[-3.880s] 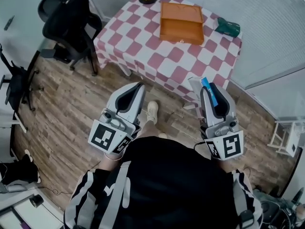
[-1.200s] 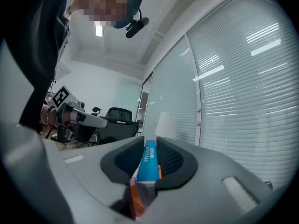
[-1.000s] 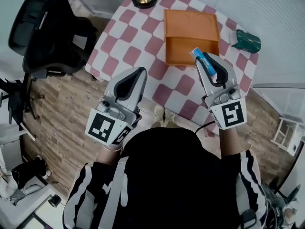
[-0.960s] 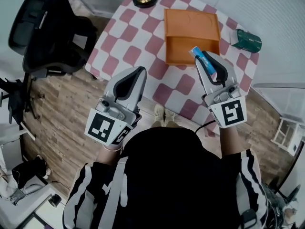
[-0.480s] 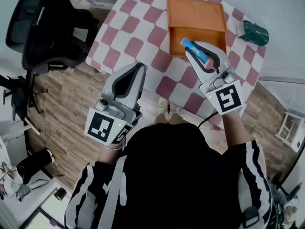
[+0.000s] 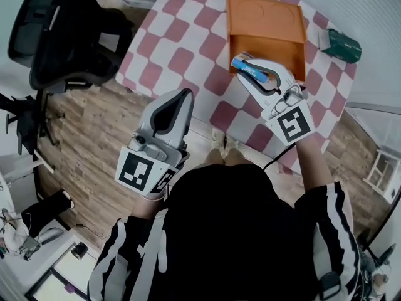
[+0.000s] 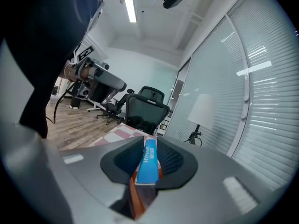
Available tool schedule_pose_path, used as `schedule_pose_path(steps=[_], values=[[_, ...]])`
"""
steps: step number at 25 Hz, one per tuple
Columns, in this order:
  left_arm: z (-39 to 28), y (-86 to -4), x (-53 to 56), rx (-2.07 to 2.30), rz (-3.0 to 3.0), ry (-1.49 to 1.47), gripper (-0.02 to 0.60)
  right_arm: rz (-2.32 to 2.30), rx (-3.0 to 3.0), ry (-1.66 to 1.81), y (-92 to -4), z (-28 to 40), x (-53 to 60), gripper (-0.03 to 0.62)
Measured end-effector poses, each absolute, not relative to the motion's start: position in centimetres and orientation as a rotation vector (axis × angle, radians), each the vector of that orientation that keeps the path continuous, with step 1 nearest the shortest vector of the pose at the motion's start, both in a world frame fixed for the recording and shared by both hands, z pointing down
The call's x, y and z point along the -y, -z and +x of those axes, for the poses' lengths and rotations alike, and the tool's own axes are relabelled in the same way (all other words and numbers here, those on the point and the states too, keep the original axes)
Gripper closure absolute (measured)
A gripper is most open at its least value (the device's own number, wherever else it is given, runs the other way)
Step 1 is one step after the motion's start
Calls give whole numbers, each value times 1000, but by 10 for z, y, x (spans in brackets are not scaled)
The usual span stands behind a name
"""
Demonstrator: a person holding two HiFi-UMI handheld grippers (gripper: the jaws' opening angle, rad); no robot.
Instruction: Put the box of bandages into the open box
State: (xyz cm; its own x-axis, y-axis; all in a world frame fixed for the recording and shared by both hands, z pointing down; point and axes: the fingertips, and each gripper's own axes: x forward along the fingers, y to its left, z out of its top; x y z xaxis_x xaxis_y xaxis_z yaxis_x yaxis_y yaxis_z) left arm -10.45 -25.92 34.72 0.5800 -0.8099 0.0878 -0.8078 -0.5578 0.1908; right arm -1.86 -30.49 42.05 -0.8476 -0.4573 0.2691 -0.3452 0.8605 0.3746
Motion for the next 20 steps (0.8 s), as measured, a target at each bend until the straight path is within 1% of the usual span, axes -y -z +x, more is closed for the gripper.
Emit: schedule_pose_path(steps=[7,14,20], values=[[-104,-354,261,1347,2588,9,586,444,2659,454,-445,-25,297,508],[-103,-355,262,1343,2593,2,586,459,2617,426,-456,-20,302,505],[-102,-355,263,1342,2593,4,586,451,2550,472,-463,-17,301,505]])
